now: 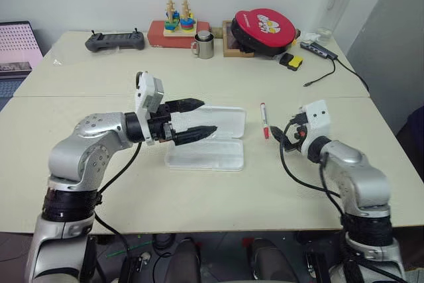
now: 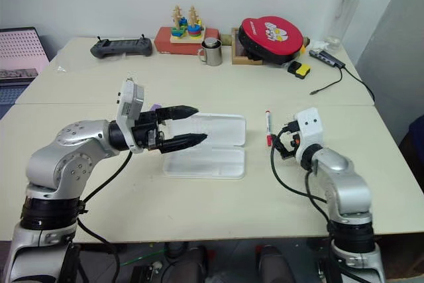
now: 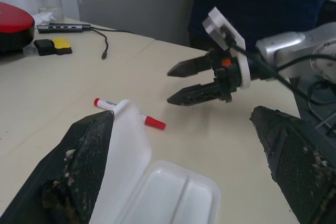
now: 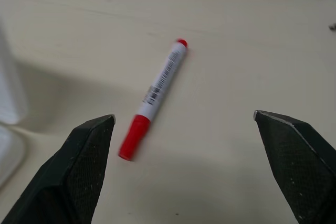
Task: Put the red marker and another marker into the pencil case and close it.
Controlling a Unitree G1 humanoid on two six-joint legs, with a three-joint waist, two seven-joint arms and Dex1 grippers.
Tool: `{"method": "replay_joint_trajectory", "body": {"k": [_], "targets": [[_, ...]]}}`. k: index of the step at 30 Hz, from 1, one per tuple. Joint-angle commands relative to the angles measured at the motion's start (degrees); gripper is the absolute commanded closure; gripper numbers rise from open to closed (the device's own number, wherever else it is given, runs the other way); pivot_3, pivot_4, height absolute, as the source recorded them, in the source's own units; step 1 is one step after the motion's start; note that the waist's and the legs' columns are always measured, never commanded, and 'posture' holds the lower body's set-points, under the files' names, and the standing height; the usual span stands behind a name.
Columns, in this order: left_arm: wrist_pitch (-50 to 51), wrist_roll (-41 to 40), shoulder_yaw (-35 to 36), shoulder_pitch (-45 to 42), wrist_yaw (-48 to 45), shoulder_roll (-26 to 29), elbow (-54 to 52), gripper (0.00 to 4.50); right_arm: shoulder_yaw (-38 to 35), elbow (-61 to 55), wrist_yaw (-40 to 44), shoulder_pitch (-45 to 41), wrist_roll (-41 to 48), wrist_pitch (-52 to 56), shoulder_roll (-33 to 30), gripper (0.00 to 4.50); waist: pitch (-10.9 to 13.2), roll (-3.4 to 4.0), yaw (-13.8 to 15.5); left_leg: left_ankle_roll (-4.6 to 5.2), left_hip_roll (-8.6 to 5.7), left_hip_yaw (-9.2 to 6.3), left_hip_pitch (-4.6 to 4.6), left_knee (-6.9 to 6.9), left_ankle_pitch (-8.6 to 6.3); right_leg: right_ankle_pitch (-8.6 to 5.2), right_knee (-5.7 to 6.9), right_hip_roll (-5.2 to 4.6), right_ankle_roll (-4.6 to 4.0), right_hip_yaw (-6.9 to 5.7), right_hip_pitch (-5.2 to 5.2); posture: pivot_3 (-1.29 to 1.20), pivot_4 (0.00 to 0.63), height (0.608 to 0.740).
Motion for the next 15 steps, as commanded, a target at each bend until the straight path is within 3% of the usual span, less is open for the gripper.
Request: {"method": "replay_joint_trajectory", "body": {"k": [1, 15], "targets": [[-1.99, 0.05, 0.41, -2.09, -0.48, -0.93, 0.65, 0.0, 0.04, -0.8, -3.6, -2.29, 0.28, -1.55, 3.0, 0.02, 0.0, 0.0, -0.06, 0.0, 0.0, 0.0, -0.01, -0.01, 0.0, 0.02, 0.0, 0.0, -0.04, 0.0, 0.0, 0.0, 0.15, 0.74], [-3.74, 0.95, -0.08, -1.44, -0.89, -1.75, 0.77, 0.0, 3.21, 17.21, -10.68, -5.0, -2.66, -6.36, 8.53, 0.02, 0.0, 0.01, -0.18, 0.0, 0.0, -0.02, 0.01, -0.03, 0.0, 0.13, 0.01, 0.0, -0.23, -0.03, 0.02, 0.0, 0.15, 0.74]]}}
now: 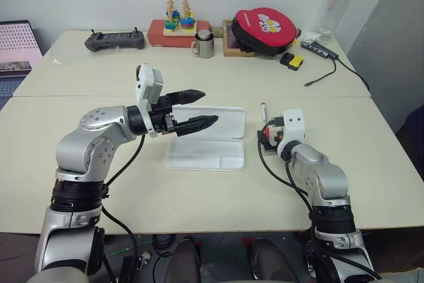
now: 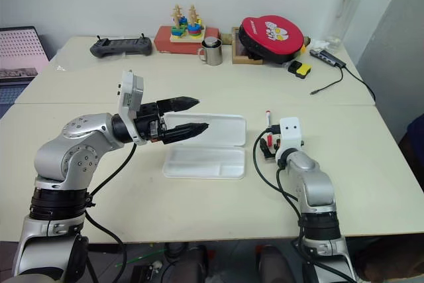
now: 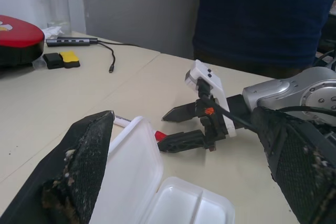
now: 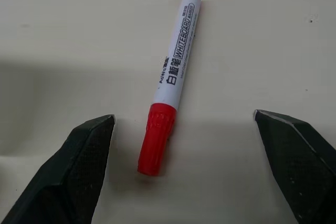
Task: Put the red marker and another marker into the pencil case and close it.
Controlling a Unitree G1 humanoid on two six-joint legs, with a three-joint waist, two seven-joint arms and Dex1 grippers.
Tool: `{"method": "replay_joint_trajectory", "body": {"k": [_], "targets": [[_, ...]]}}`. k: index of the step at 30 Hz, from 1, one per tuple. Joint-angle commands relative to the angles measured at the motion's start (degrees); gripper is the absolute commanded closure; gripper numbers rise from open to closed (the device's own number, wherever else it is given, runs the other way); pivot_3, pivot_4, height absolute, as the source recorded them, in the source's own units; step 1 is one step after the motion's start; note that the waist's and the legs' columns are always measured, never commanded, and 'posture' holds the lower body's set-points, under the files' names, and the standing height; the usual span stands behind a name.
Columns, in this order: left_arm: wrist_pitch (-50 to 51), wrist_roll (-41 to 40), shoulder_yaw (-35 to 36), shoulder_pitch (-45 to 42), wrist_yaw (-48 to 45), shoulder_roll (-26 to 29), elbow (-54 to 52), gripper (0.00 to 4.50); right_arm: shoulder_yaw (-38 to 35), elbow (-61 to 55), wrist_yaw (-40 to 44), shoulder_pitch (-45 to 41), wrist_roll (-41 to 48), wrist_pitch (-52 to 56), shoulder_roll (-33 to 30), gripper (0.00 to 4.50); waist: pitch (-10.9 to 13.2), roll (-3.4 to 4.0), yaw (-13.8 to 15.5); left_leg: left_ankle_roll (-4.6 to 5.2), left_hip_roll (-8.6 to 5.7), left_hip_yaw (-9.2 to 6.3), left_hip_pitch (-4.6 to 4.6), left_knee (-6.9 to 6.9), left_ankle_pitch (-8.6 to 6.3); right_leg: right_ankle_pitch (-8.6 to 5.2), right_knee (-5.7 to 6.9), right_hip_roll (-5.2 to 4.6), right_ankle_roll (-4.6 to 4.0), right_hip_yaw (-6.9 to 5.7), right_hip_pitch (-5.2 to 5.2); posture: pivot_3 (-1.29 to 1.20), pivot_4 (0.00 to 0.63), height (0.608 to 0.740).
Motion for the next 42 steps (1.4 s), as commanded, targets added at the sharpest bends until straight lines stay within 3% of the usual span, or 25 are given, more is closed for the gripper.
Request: {"method": "replay_joint_trajectory", "body": {"k": [1, 9, 13, 19, 29, 34, 37, 42], "targets": [[-1.31, 0.13, 0.36, -0.16, -0.04, -0.27, -1.65, 0.0, -1.22, 2.84, -3.27, -0.03, -0.38, -1.69, 2.15, 0.02, 0.0, 0.0, 0.0, 0.0, 0.0, 0.0, 0.0, 0.01, 0.0, 0.0, 0.0, 0.0, 0.0, 0.0, 0.01, 0.0, 0.15, 0.74], [-1.82, 0.49, 0.15, 0.05, -0.19, -0.3, -1.25, 0.0, -0.78, 3.32, -5.62, 0.35, -2.77, -2.53, 1.07, 1.65, -0.01, -0.02, -0.01, 0.03, 0.0, -0.01, 0.06, 0.05, 0.02, 0.04, 0.0, 0.0, 0.06, 0.0, 0.09, 0.0, 0.15, 0.74], [-1.67, 0.6, 0.05, -0.38, -0.24, -0.52, -0.94, 0.0, -0.62, 2.76, -6.42, 0.85, -3.16, -2.43, 0.58, 2.82, -0.01, -0.02, 0.0, 0.03, 0.0, -0.01, 0.06, 0.04, 0.02, 0.03, -0.01, 0.0, 0.05, 0.0, 0.09, 0.0, 0.15, 0.74], [-1.54, 0.7, -0.1, -0.3, -0.47, -0.66, -1.01, 0.0, -1.08, 2.46, -6.8, 1.38, -2.75, -2.67, 0.75, 4.22, -0.01, -0.02, 0.41, 0.03, 0.0, -0.02, 0.06, 0.04, 0.02, 0.02, -0.03, 0.0, 0.06, -0.01, 0.12, 0.0, 0.15, 0.74], [-0.24, 0.14, 2.52, 0.34, 1.28, 0.65, -1.93, 0.0, -3.04, -3.77, -2.25, -4.81, 0.28, -16.47, -2.84, 4.24, 0.01, 0.01, 0.0, 0.03, 0.0, 0.01, -0.02, -0.02, 0.02, 0.01, -0.03, -0.01, 0.04, 0.02, -0.03, 0.0, 0.15, 0.74], [0.05, 2.19, 10.2, 13.48, -0.76, 11.31, -2.05, 0.0, 2.79, -17.3, 24.5, -8.64, 16.64, -9.64, -12.51, 4.24, 0.12, 0.19, -1.96, 0.05, 0.01, 0.08, -0.02, -0.16, 0.01, -0.03, 0.0, 0.0, -0.06, 0.13, -0.15, 0.0, 0.15, 0.74], [-2.12, 3.91, 12.15, 19.06, -1.09, 14.38, -0.41, 0.0, 12.35, -19.97, 38.48, -9.13, 19.13, -7.21, -20.29, 4.24, 0.12, 0.19, -1.66, 0.07, 0.07, 0.0, 0.02, -0.36, 0.0, -0.17, 0.04, 0.04, -0.29, 0.0, -0.19, 0.0, 0.15, 0.74], [-2.15, 2.95, 14.71, 21.87, -0.52, 14.51, -0.89, 0.0, 20.3, -14.15, 46.52, -12.06, 15.98, -9.37, -24.39, 4.24, 0.19, -0.04, 0.24, 0.05, 0.11, -0.06, -0.04, -0.38, -0.01, -0.51, -0.01, 0.02, -0.28, -0.2, -0.18, 0.0, 0.15, 0.74]]}}
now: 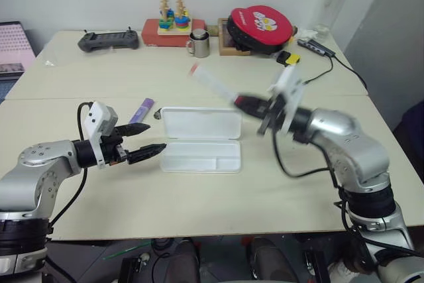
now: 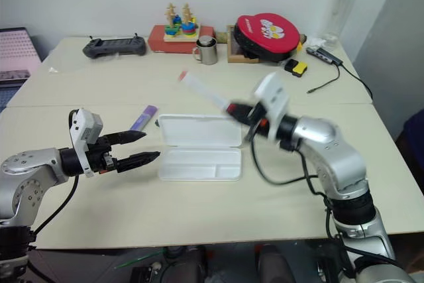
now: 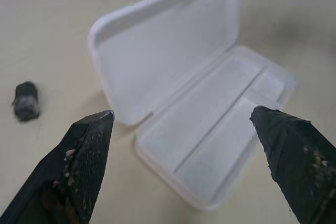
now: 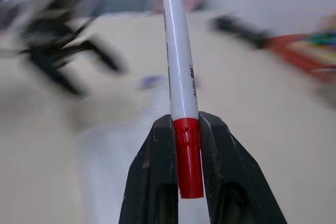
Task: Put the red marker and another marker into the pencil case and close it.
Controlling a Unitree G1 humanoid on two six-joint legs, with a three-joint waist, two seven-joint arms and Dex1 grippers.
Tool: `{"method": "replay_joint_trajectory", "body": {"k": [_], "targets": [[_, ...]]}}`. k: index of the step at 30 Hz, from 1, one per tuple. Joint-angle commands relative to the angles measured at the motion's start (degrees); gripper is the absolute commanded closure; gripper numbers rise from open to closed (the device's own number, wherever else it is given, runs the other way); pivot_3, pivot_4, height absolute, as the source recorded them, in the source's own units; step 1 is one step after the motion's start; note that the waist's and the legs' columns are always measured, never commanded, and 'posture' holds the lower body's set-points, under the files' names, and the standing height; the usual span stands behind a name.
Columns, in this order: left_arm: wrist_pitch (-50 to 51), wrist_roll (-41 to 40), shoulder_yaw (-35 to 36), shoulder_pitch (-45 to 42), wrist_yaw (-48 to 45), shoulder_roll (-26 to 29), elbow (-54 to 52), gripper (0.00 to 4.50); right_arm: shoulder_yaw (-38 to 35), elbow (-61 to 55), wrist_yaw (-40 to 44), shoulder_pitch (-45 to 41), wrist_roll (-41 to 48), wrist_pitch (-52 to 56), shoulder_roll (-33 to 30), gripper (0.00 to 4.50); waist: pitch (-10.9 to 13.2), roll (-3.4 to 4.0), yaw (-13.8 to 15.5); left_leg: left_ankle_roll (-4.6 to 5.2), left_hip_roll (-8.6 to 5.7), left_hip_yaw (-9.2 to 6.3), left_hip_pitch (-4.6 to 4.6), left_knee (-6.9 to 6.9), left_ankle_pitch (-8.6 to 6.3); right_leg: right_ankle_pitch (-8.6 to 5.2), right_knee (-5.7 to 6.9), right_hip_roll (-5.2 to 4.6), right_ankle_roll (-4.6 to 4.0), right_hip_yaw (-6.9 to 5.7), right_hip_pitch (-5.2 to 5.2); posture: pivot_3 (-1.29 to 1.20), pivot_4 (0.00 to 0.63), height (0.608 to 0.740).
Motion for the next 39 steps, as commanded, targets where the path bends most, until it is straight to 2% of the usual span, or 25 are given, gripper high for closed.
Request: {"method": "replay_joint_trajectory", "body": {"k": [1, 4, 7, 11, 16, 18, 21, 24, 26, 28, 31, 32, 33, 35, 39], "targets": [[-0.96, -1.03, 3.34, 2.63, -0.02, 0.58, -2.52, 0.0, 5.76, 7.87, 6.25, -4.43, -4.63, -3.89, -1.68, 4.24, 0.01, 0.0, 0.27, 0.0, -0.02, 0.02, -0.02, 0.07, 0.0, 0.0, -0.01, -0.02, 0.0, 0.04, 0.01, 0.0, 0.15, 0.74], [0.04, -2.23, 5.1, 6.4, 0.48, 0.05, -5.22, 0.0, 11.88, 20.13, 8.4, -8.57, -11.58, -9.68, -0.37, 4.24, -0.01, -0.03, -0.06, -0.01, -0.04, 0.14, 0.0, 0.3, 0.0, 0.04, -0.03, -0.07, 0.05, 0.16, 0.04, 0.0, 0.15, 0.74], [0.96, -3.74, 6.35, 9.14, 0.75, -0.09, -8.16, 0.0, 12.81, 29.09, 8.66, -11.21, -15.07, -14.41, 1.64, 4.24, 0.01, -0.09, -0.12, -0.01, 0.0, 0.15, 0.05, 0.34, 0.01, 0.11, 0.02, -0.06, 0.02, 0.16, 0.0, 0.0, 0.15, 0.74], [1.69, -4.04, 7.78, 11.96, 1.33, 0.52, -9.46, 0.0, 12.53, 34.76, 11.12, -13.01, -16.82, -17.09, 3.52, 4.24, 0.04, -0.08, 0.08, -0.02, -0.01, 0.15, 0.02, 0.31, 0.01, 0.3, 0.03, -0.04, 0.23, 0.16, 0.01, 0.0, 0.15, 0.74], [2.07, -5.07, 8.81, 11.71, 2.75, 0.03, -10.17, 0.0, 12.63, 36.64, 13.53, -13.51, -17.95, -18.31, 4.85, 4.24, 0.05, -0.08, 0.05, -0.04, -0.01, 0.14, 0.03, 0.17, 0.0, 0.36, 0.01, -0.03, 0.01, 0.12, -0.01, 0.0, 0.15, 0.74], [2.71, -5.97, 8.88, 10.81, 3.77, -0.42, -10.52, 0.0, 11.41, 36.0, 13.98, -13.81, -17.18, -17.84, 5.68, 3.54, 0.05, -0.08, 0.03, -0.04, -0.01, 0.14, 0.03, 0.17, 0.0, 0.36, 0.01, -0.03, 0.01, 0.13, -0.01, 0.0, 0.15, 0.74], [2.65, -6.05, 8.58, 10.39, 4.87, -0.83, -10.18, 0.0, 10.33, 34.72, 14.37, -13.6, -16.83, -16.97, 5.95, 2.82, 0.05, -0.08, 0.03, -0.04, -0.01, 0.14, 0.03, 0.18, 0.0, 0.37, 0.01, -0.03, 0.03, 0.13, 0.0, 0.0, 0.15, 0.74], [2.82, -6.17, 8.48, 9.91, 6.05, -1.43, -9.79, 0.0, 9.54, 33.85, 14.67, -13.41, -16.7, -16.41, 5.84, 1.91, 0.05, -0.08, 0.01, -0.04, -0.01, 0.14, 0.03, 0.22, 0.0, 0.4, 0.02, -0.03, 0.07, 0.13, 0.01, 0.0, 0.15, 0.74], [2.96, -6.45, 8.67, 9.35, 6.94, -1.87, -9.44, 0.0, 9.08, 33.28, 14.71, -13.45, -16.48, -16.04, 5.77, 1.55, 0.05, -0.08, 0.02, -0.04, -0.01, 0.14, 0.03, 0.23, 0.0, 0.4, 0.02, -0.03, 0.08, 0.13, 0.01, 0.0, 0.15, 0.74], [2.9, -4.52, 8.27, 6.42, 11.24, -3.05, -6.62, 0.0, 5.75, 28.83, 15.54, -13.5, -12.5, -13.65, 5.72, 1.23, 0.05, -0.07, 0.07, -0.04, -0.01, 0.14, 0.03, 0.25, 0.0, 0.41, 0.02, -0.03, 0.08, 0.14, 0.01, 0.0, 0.15, 0.74], [2.41, -1.91, 7.45, 3.61, 15.58, -4.27, -3.8, 0.0, 1.93, 23.96, 16.27, -13.4, -7.58, -9.9, 6.36, 0.56, 0.08, -0.1, 0.28, -0.04, 0.0, 0.08, 0.03, 0.25, 0.0, 0.41, 0.07, 0.01, 0.09, 0.1, 0.01, 0.0, 0.15, 0.74], [2.13, -0.14, 6.78, 1.92, 18.67, -5.3, -1.8, 0.0, 0.02, 22.78, 14.18, -14.09, -6.52, -8.49, 7.31, 0.26, 0.08, -0.1, 0.25, -0.04, 0.02, 0.07, 0.03, 0.26, 0.0, 0.41, 0.05, 0.03, 0.1, 0.11, 0.04, 0.0, 0.15, 0.74], [1.91, 1.21, 6.28, 0.67, 20.91, -6.06, -0.33, 0.0, -1.37, 21.82, 12.54, -14.58, -5.74, -7.37, 7.98, 0.08, 0.09, -0.09, 0.25, -0.04, 0.0, 0.09, 0.04, 0.26, 0.0, 0.41, 0.03, 0.02, 0.1, 0.13, 0.07, 0.0, 0.15, 0.74], [1.85, 6.78, 4.44, -3.86, 29.52, -8.32, 6.08, 0.0, -3.92, 19.3, 8.61, -15.64, -4.9, -4.9, 9.28, 0.04, 0.09, -0.08, 0.28, -0.04, 0.01, 0.06, 0.04, 0.27, 0.0, 0.42, 0.05, 0.03, 0.11, 0.1, 0.06, 0.0, 0.15, 0.74], [-1.51, 11.8, 1.16, -9.19, 32.76, -10.83, 14.43, 0.0, -5.17, 16.55, 2.38, -15.27, -5.83, -2.02, 10.82, 0.04, 0.07, -0.13, 0.34, -0.04, -0.01, 0.05, 0.03, 0.31, 0.01, 0.46, 0.07, 0.05, 0.17, 0.12, 0.07, 0.0, 0.15, 0.74]]}}
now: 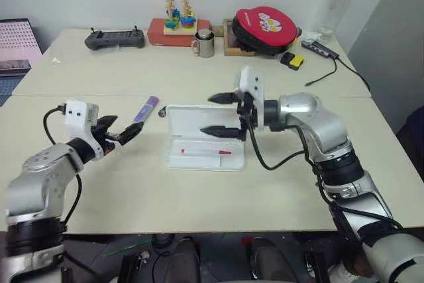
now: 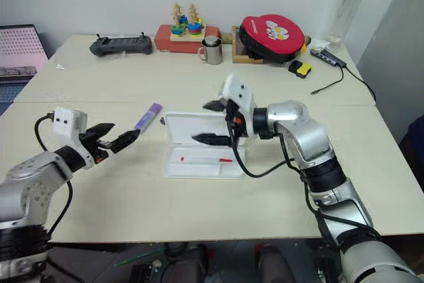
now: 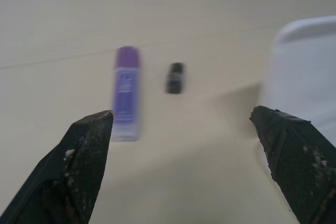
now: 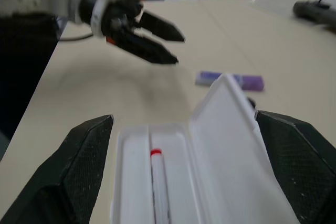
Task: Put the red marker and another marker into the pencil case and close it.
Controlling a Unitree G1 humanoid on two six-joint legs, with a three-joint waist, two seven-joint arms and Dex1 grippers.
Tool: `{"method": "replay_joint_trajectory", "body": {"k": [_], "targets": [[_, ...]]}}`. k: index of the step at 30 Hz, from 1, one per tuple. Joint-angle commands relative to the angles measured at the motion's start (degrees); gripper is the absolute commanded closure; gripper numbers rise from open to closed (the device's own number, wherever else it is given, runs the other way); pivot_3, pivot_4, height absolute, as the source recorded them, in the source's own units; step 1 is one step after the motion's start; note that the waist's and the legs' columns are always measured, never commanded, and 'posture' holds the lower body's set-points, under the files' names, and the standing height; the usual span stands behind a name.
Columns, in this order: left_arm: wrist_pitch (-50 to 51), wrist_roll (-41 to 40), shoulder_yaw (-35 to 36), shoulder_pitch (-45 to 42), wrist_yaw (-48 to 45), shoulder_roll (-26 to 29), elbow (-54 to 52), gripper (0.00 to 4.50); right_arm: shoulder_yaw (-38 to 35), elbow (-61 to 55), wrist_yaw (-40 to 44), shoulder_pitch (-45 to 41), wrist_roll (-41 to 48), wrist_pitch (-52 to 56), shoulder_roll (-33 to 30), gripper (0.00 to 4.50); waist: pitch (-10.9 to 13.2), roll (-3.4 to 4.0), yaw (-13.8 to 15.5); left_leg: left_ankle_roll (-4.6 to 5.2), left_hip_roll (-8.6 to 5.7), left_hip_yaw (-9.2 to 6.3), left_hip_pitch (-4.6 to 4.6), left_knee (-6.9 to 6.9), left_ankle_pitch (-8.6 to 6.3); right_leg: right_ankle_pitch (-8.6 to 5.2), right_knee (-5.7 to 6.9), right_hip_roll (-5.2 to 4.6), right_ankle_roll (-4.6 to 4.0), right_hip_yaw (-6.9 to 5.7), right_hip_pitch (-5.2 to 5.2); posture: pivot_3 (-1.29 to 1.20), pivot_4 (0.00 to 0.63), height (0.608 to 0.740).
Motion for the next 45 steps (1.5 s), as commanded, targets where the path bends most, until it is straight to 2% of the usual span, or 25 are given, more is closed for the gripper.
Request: {"method": "replay_joint_trajectory", "body": {"k": [1, 9, 19, 20, 22, 35, 41, 45], "targets": [[-3.69, 4.33, -2.07, -3.49, 2.27, -0.64, 5.46, 0.0, -1.55, -3.76, -4.81, -0.43, -0.03, 2.36, 0.45, 0.04, -0.04, -0.09, 0.01, 0.0, 0.0, 0.0, -0.01, 0.01, 0.0, 0.01, -0.03, 0.0, 0.02, 0.0, 0.0, 0.0, 0.15, 0.74], [-8.31, 9.07, -7.16, -13.26, 0.3, -2.8, 20.75, 0.0, -1.19, -8.4, -9.96, 0.05, 1.14, 6.9, 1.7, 0.04, -0.03, -0.09, 0.16, 0.0, -0.01, 0.0, -0.03, -0.04, 0.0, 0.02, 0.01, -0.01, 0.0, -0.02, -0.03, 0.0, 0.15, 0.74], [-10.23, 12.25, -10.08, -18.74, -3.13, -4.4, 31.22, 0.0, -1.52, -10.81, -11.78, -0.26, 1.92, 9.63, 1.75, 0.04, -0.03, -0.09, 0.25, 0.0, -0.05, -0.02, -0.04, 0.03, 0.01, 0.04, 0.02, -0.02, 0.04, -0.03, 0.02, 0.0, 0.15, 0.74], [-10.58, 12.46, -10.01, -18.98, -3.35, -4.25, 31.82, 0.37, -1.6, -10.75, -11.87, -0.35, 1.96, 9.64, 1.66, 0.0, -0.03, -0.09, 0.25, 0.0, -0.05, -0.02, -0.04, 0.04, 0.01, 0.05, 0.01, -0.02, 0.05, -0.03, 0.02, 0.0, 0.15, 0.74], [-11.12, 12.69, -9.82, -19.3, -3.71, -4.18, 32.58, 0.59, -1.64, -10.64, -12.06, -0.41, 2.17, 9.66, 1.46, 0.0, -0.03, -0.09, 0.26, 0.0, -0.05, -0.02, -0.04, 0.05, 0.02, 0.06, 0.01, -0.02, 0.08, -0.02, 0.02, 0.0, 0.15, 0.74], [-15.67, 15.12, -9.59, -21.13, -2.43, -5.38, 35.93, 3.24, -2.0, -10.19, -12.98, -0.14, 2.95, 9.39, -0.04, 0.0, -0.03, -0.09, 0.71, 0.0, -0.05, -0.02, -0.04, 0.05, 0.02, 0.07, 0.0, -0.03, 0.08, -0.02, 0.04, 0.0, 0.15, 0.74], [-17.75, 15.23, -8.61, -21.89, -0.62, -5.84, 36.27, 3.3, -3.39, -10.31, -12.67, 0.47, 3.55, 7.98, -1.46, 0.0, -0.03, -0.09, 0.86, 0.0, -0.05, -0.02, -0.04, 0.05, 0.02, 0.07, 0.0, -0.03, 0.09, -0.03, 0.03, 0.0, 0.15, 0.74], [-18.93, 5.52, -3.44, -22.59, -7.8, -7.34, 25.38, 3.3, -8.46, -14.76, -9.7, 1.73, 9.37, 9.07, -3.46, 0.0, 0.01, -0.14, 1.17, 0.0, -0.05, -0.02, -0.07, 0.06, 0.02, 0.07, -0.03, -0.03, 0.09, -0.03, 0.03, 0.0, 0.15, 0.74]]}}
